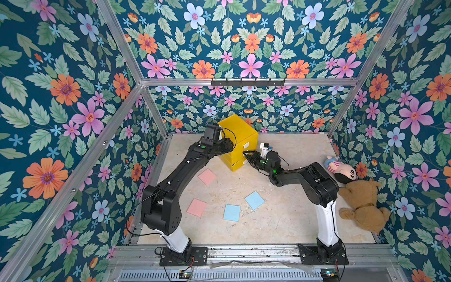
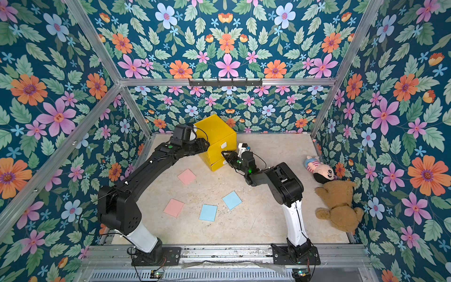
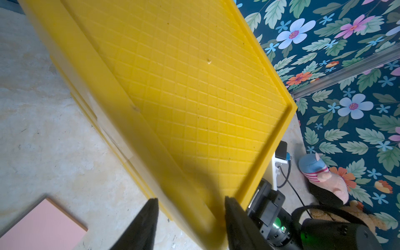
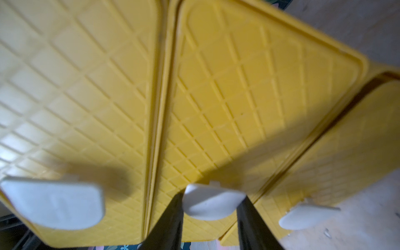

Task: Please put the sticky notes in the drawer by color
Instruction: Open the drawer in the storage box.

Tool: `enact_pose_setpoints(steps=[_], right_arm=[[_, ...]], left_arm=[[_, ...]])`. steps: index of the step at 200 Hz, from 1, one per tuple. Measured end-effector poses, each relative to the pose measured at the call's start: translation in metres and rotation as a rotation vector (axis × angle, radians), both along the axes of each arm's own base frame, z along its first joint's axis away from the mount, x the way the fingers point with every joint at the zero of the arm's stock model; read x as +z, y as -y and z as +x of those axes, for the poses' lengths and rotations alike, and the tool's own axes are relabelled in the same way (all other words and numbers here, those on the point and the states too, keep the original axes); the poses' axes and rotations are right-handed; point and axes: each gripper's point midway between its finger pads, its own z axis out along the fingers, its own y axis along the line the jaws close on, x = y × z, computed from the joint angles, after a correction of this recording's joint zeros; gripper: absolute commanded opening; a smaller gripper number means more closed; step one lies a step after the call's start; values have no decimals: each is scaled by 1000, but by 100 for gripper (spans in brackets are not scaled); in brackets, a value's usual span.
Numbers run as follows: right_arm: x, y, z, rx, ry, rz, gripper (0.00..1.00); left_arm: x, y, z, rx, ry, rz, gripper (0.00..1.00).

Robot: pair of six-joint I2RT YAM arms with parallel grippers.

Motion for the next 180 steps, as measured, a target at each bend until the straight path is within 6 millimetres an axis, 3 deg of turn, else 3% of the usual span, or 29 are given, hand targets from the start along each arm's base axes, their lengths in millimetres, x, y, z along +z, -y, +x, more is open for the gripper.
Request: enact_pose_setpoints(steps=[104, 180], right_arm=[[2, 8, -12, -5, 1, 19, 38], [-1, 28, -42, -14, -14, 31, 38]], left_arm=[[-1, 0, 0, 0, 0, 0, 55], [1, -1, -1, 1, 1, 0, 55]])
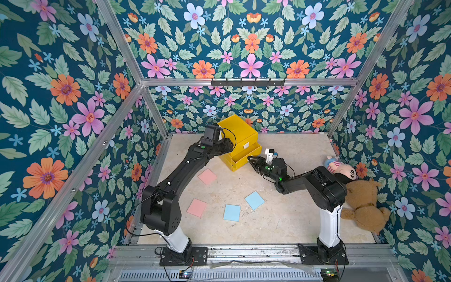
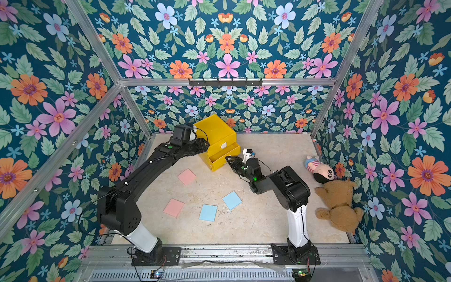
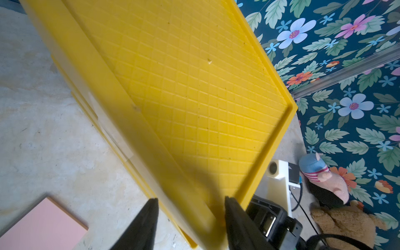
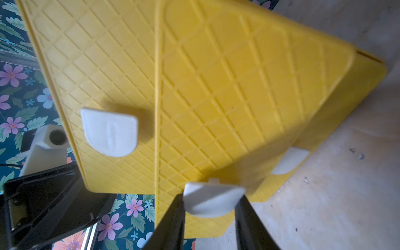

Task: Please put the sticky notes in the drawer by color
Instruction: Open the drawer in the storage box, then pick up the sticky notes from the center of the board.

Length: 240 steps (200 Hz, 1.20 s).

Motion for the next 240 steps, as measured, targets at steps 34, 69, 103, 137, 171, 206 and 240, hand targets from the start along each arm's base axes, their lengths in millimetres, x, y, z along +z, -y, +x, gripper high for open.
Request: enact_pose_setpoints(steps=[34, 69, 103, 137, 171, 206, 240], right_arm=[[-4, 12, -19, -3, -17, 12, 38], [-8, 19, -31, -4, -23, 5, 47], [-7, 23, -32, -15, -7, -35, 77], [8, 40, -44, -56, 50, -116, 88], [9, 62, -73, -89, 121, -327, 90], [0, 57, -112, -13, 260, -642, 95], [-20, 50, -150, 116, 360, -911, 97]], left_arm=[[0, 0, -1, -1, -4, 2, 55], [0, 0, -1, -3, -3, 3, 55], [0, 0, -1, -4, -2, 3, 55], [1, 0, -1, -4, -1, 2, 60], [12, -1, -9, -14, 12, -13, 66], [38, -4, -25, -23, 60, -55, 88], [64, -20, -57, 0, 133, -106, 100]])
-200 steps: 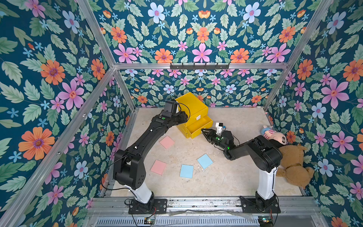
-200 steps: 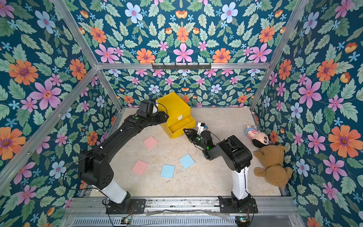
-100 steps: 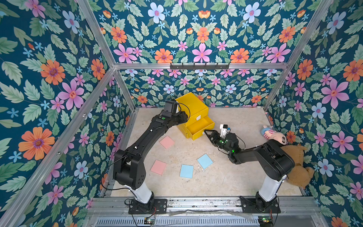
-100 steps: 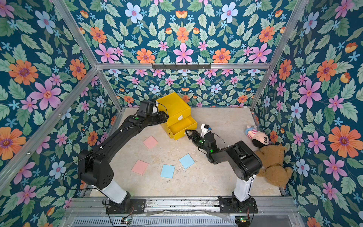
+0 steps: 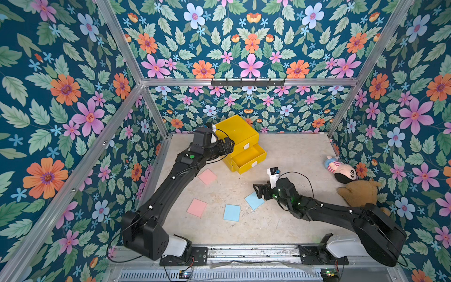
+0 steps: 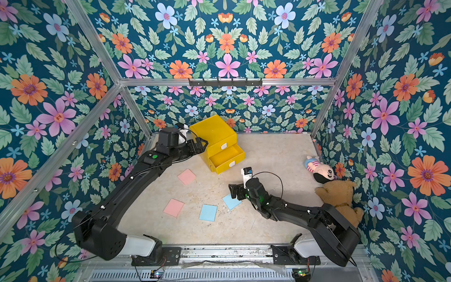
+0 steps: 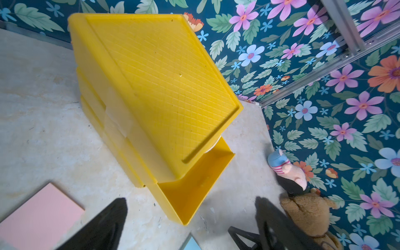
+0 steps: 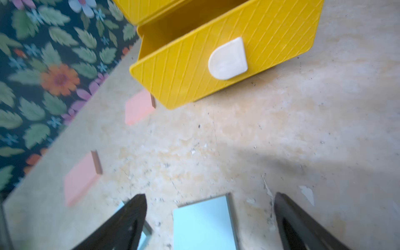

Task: Please put the sticky notes in the drawer by color
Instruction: Pick up the sticky notes from the center of the board.

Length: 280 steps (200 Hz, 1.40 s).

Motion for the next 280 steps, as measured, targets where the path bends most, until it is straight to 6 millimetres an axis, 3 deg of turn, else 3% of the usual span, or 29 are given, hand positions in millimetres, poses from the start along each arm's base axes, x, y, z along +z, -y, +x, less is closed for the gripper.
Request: enact_pose_setpoints(steps=[27, 63, 126, 147, 240, 280], right_arm=[[-10, -18, -27, 100, 19, -161, 98], [-36, -29, -43, 137, -6, -338, 99], [-81, -12, -51, 113, -84, -489, 97], [-92, -10, -51, 95, -106, -490, 95], [-95, -12, -48, 80, -101, -401, 74], [-91, -10, -49, 80, -109, -410, 74]], left_arm=[[-14, -20, -28, 47, 14, -11, 100], [-60, -41, -56, 107, -39, -3, 100], [-133, -47, -70, 114, -157, 49, 100], [-140, -43, -67, 100, -171, 46, 100], [-157, -30, -61, 55, -203, 28, 100], [-158, -24, -59, 41, -213, 2, 100]])
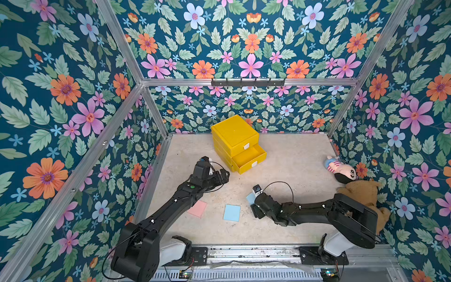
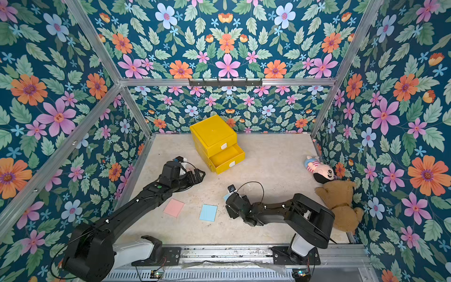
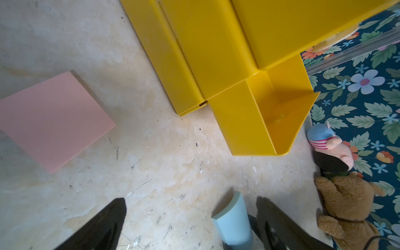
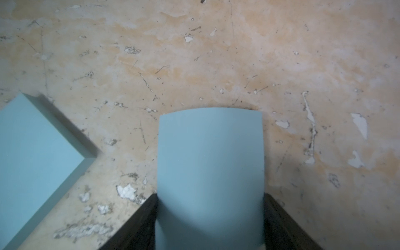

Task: Please put the sticky notes in the drawer by color
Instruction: Pick up the sticky notes from the center of the board.

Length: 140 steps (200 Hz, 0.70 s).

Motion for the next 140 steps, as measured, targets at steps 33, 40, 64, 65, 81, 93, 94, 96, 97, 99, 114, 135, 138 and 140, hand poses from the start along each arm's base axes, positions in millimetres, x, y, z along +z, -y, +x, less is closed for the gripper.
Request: enact_pose_setpoints(steps=[33, 40, 64, 65, 81, 93, 94, 96, 97, 99, 114, 135, 138, 140], right_arm=[[22, 0, 0, 1, 22, 35, 75], [30, -1, 1, 2, 36, 53, 75], [58, -4, 3, 13, 83, 114, 75], [59, -4, 3, 13, 84, 117, 75], [77, -6, 4, 16, 109, 165, 75], [90, -7, 5, 19, 123, 207, 75], [91, -8, 5, 19, 124, 210, 75], [93, -8, 5, 20, 125, 217, 75], [94, -8, 5, 21, 126, 220, 75], [97, -8, 5, 21, 129, 230, 75], [114, -9, 7, 23, 148, 290, 75], [132, -8, 7, 24, 159, 369, 75], [133, -7, 7, 21, 158, 377, 75], [133, -7, 7, 20, 157, 379, 75]], left_arm=[[-14, 13, -5, -29, -55, -78, 100], [-18, 17, -9, -37, -76, -109, 100], [-26, 37, -27, -68, -136, -239, 100], [-26, 38, -27, -70, -138, -245, 100], [-22, 61, -42, -121, -157, -330, 100], [-15, 79, -51, -167, -158, -384, 99], [-14, 80, -51, -169, -158, -387, 99], [-13, 83, -53, -176, -158, -397, 99], [-12, 84, -54, -179, -158, -401, 99], [-11, 88, -55, -188, -158, -409, 98], [-3, 109, -65, -239, -157, -461, 94], [3, 125, -71, -270, -161, -517, 81], [5, 127, -71, -272, -158, -526, 79], [6, 128, -71, -274, -156, -530, 78]])
